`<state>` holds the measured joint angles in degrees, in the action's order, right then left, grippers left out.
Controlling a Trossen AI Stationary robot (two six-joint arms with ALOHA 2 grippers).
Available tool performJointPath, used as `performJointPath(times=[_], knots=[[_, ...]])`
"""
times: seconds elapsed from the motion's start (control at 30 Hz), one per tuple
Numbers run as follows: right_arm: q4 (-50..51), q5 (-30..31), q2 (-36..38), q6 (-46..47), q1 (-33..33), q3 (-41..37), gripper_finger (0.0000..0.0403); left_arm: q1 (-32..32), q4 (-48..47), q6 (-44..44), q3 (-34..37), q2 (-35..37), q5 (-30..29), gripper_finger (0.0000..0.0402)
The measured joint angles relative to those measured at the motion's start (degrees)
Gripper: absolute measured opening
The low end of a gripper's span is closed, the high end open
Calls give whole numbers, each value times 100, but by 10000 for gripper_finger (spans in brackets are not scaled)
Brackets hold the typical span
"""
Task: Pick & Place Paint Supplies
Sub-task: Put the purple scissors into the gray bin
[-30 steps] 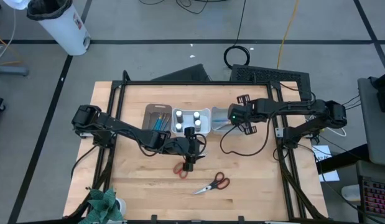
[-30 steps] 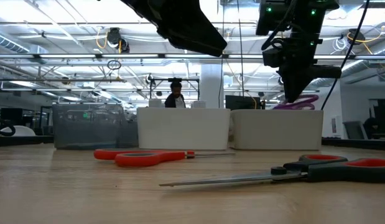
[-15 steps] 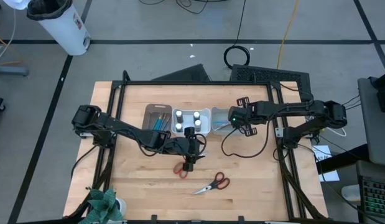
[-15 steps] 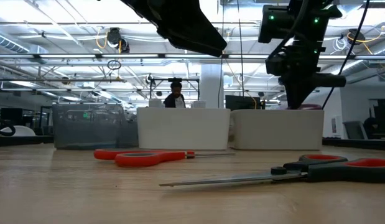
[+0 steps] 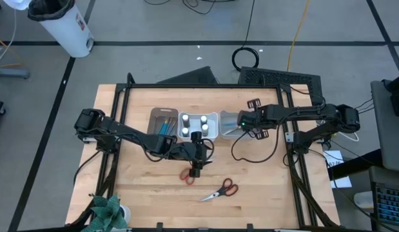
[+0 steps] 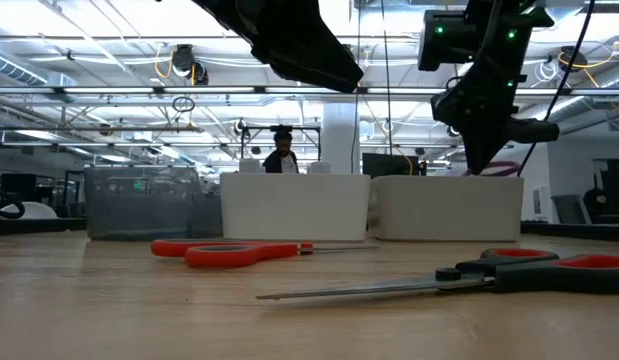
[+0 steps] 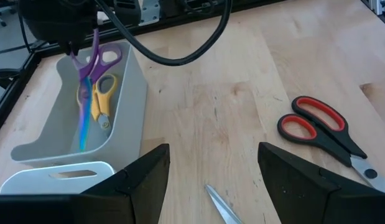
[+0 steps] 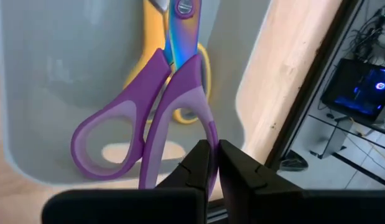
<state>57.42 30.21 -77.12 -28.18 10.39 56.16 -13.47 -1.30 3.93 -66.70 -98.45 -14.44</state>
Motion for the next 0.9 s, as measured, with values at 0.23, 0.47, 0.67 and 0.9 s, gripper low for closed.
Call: performJointPath(times=[0.23, 0.47, 0.67, 0.9], knots=[[-115, -203, 0, 13, 1, 0, 13, 2, -6, 26, 0, -1, 0, 248], [-626, -952, -2, 39, 12, -38, 13, 2, -7, 6, 0, -1, 0, 248], [-1060, -890, -2, 79, 13, -244, 41, 2, -17, -5, 0, -1, -2, 248], [-1383, -16, -2, 50, -38, -282, 108, 7, -20, 18, 0, -1, -2, 248]])
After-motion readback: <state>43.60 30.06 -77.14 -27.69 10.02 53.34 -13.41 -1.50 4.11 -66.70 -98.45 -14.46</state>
